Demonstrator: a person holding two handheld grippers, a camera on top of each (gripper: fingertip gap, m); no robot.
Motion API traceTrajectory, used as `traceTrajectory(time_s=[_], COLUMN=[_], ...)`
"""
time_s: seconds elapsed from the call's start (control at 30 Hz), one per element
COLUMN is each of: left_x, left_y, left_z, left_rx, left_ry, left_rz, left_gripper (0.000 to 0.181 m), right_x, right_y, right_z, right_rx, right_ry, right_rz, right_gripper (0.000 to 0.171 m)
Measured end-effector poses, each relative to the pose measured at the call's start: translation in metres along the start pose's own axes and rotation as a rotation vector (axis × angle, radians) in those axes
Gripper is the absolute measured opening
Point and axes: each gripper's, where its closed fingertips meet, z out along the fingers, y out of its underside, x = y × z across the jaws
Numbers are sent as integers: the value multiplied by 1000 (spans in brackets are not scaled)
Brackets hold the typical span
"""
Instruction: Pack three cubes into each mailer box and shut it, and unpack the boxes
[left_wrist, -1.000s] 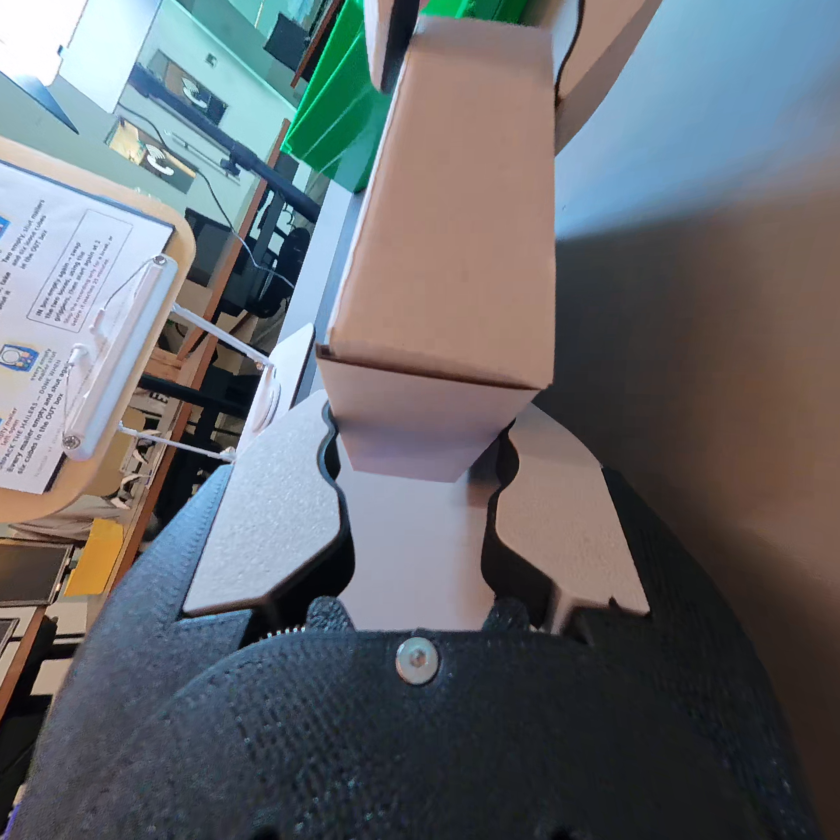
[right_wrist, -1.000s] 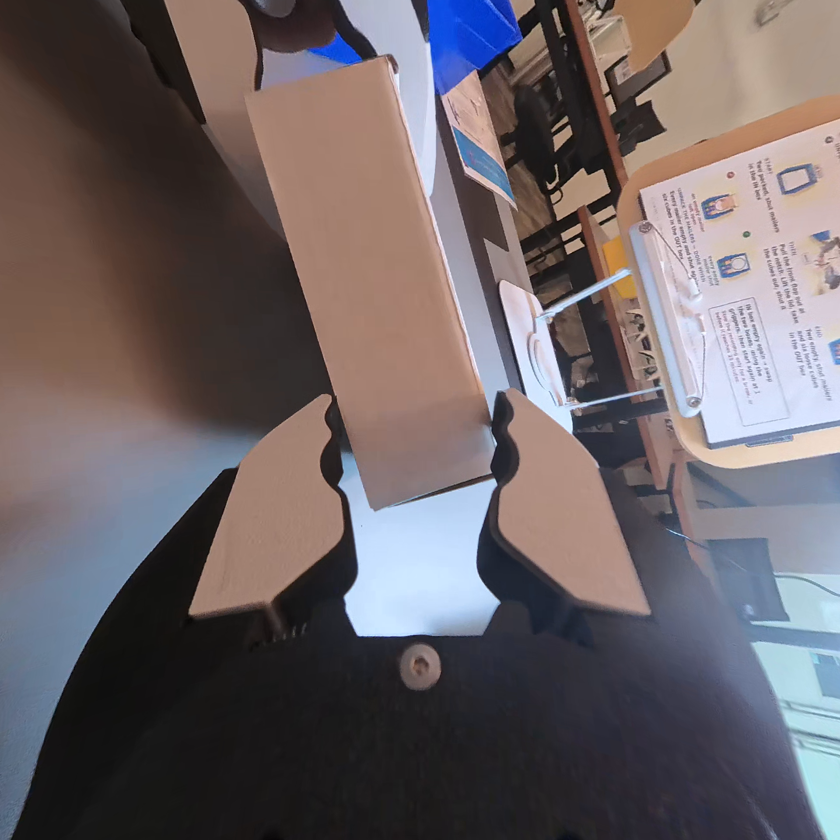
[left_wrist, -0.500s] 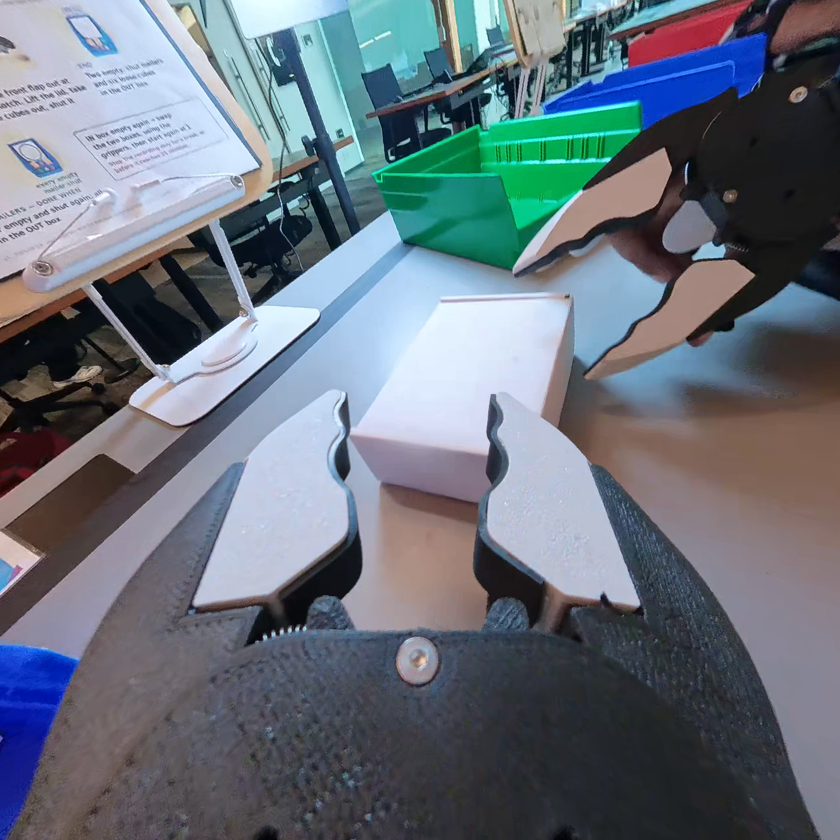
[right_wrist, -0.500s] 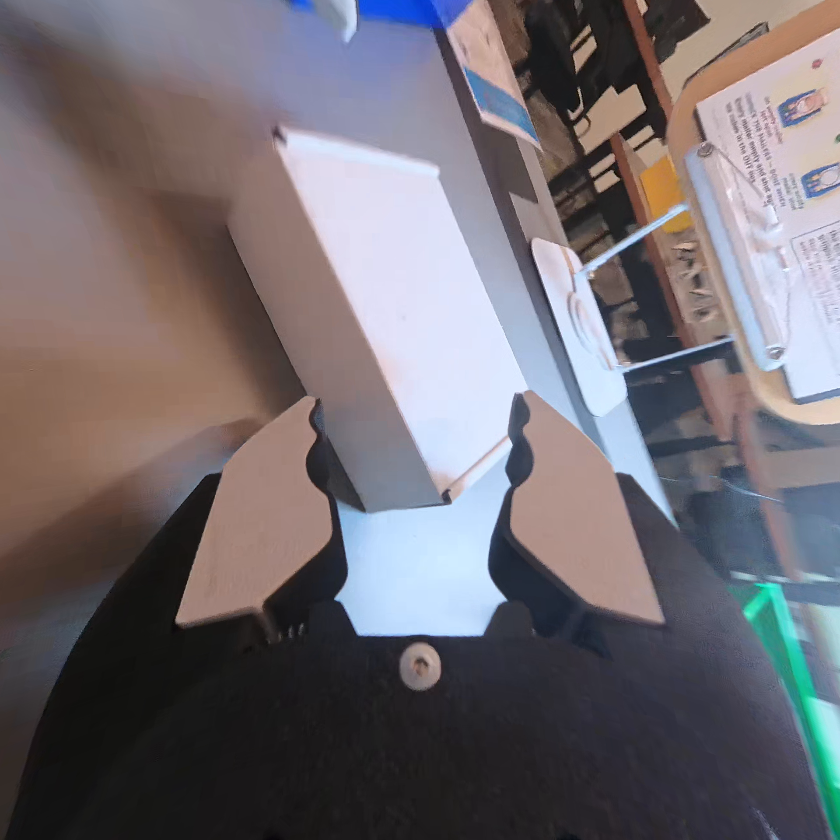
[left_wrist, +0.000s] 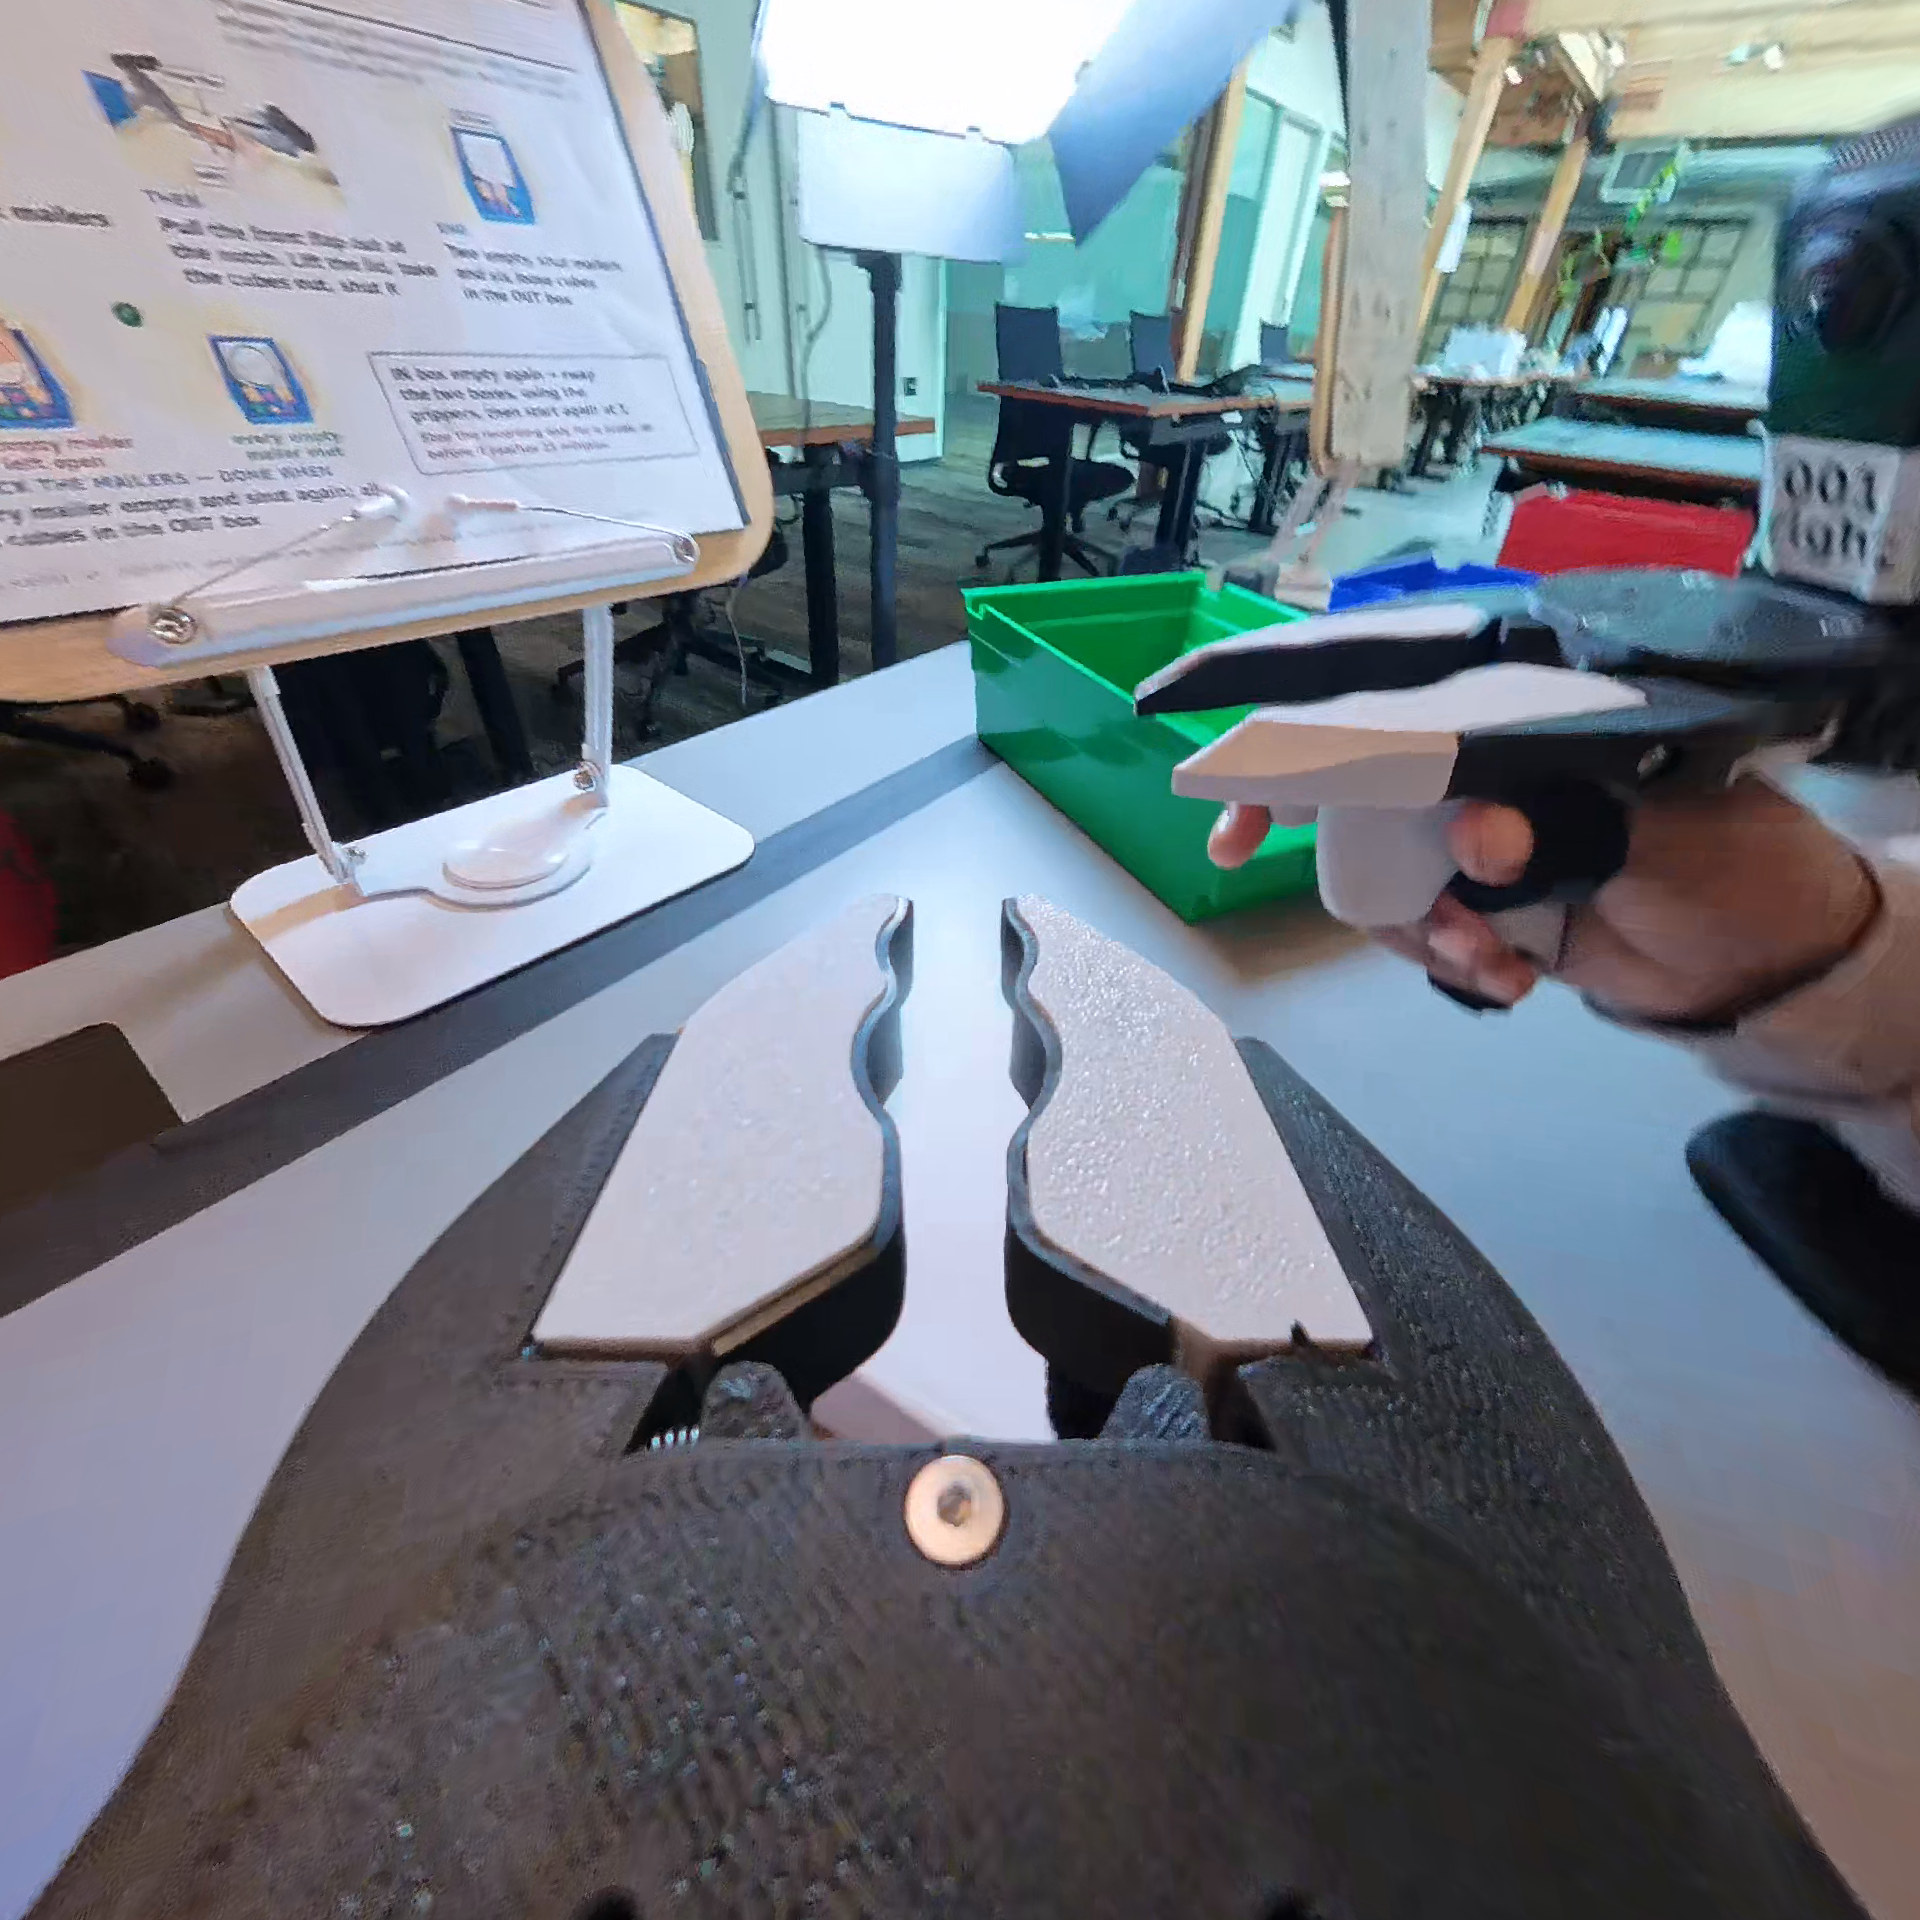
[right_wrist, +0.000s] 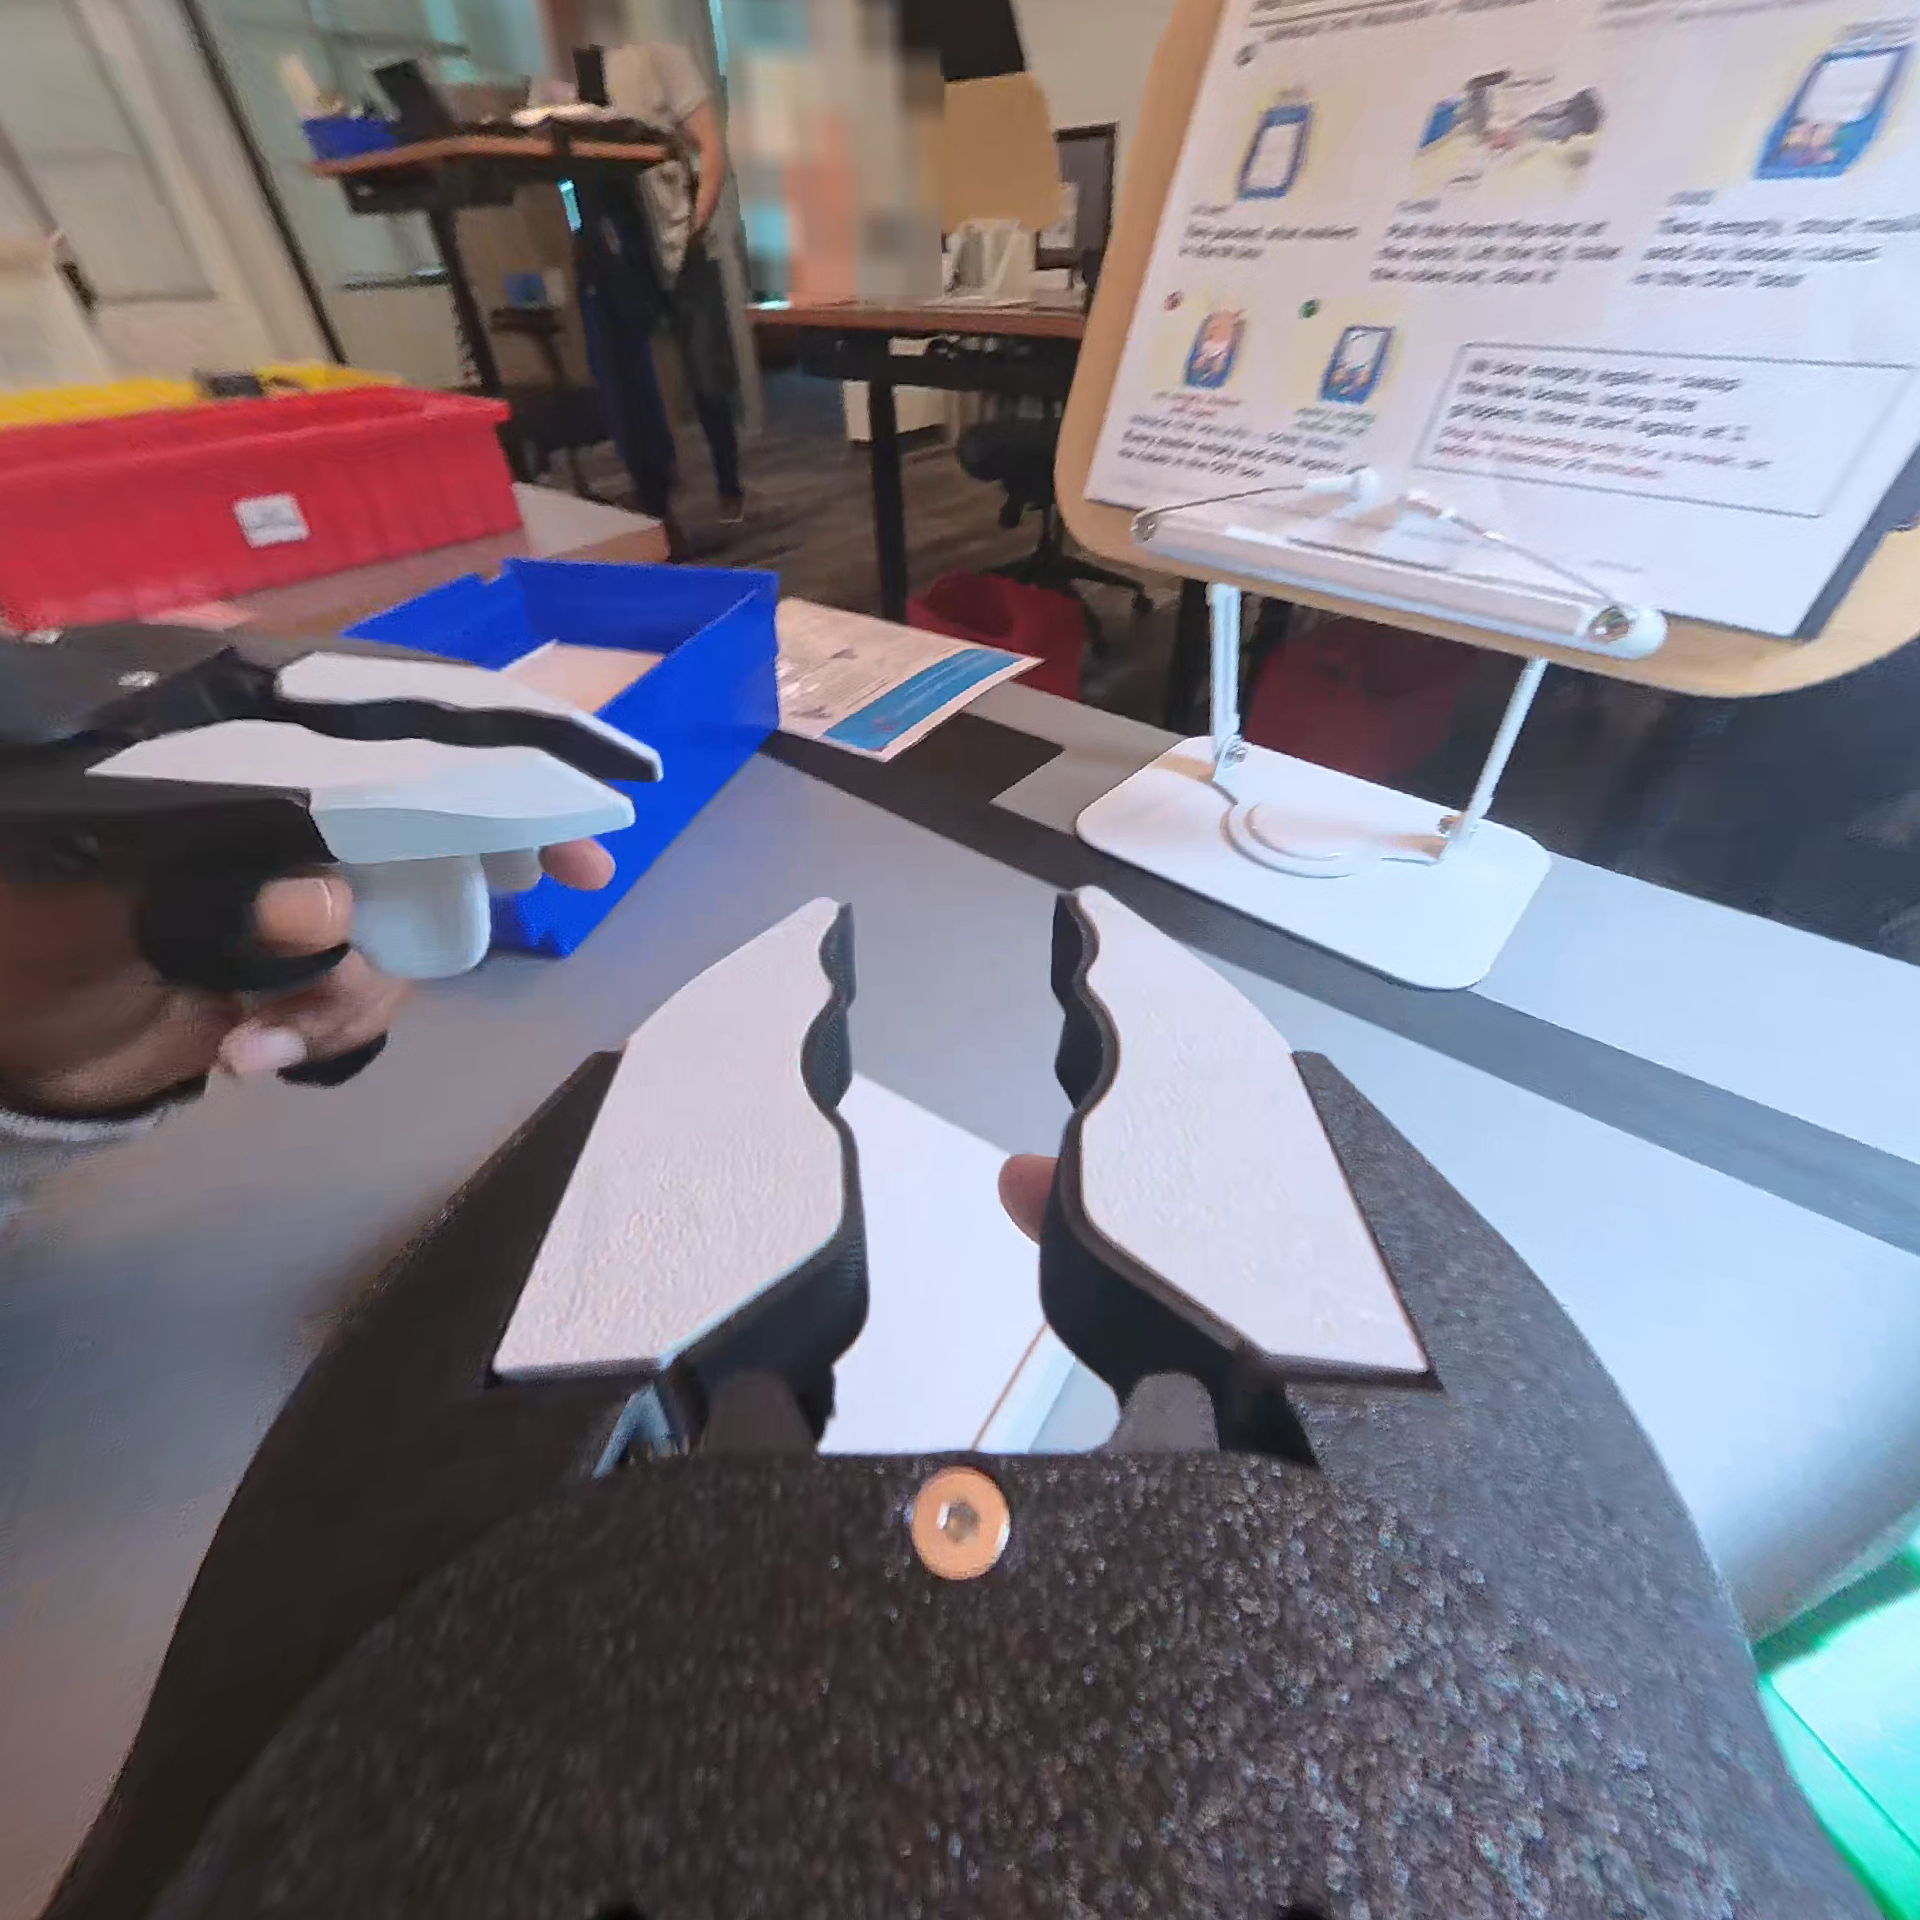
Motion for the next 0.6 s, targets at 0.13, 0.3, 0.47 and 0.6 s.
traceTrajectory(time_s=[0.13, 0.3, 0.47, 0.6], left_x=[-8, -17, 3, 28], left_y=[-22, 9, 9, -22], left_z=[9, 10, 11, 3], left_rx=[93, 72, 60, 43], left_ry=[-34, -151, -144, -256], left_rz=[-200, -134, -31, 161], left_gripper=[3, 0, 0, 0], right_x=[0, -13, -72, -91], right_y=[-10, -8, -25, -55], right_z=[4, -5, -22, -43], right_rx=[43, 65, 100, 196], right_ry=[101, 169, 86, 58], right_rz=[-12, -99, -236, -290], right_gripper=[20, 3, 2, 1])
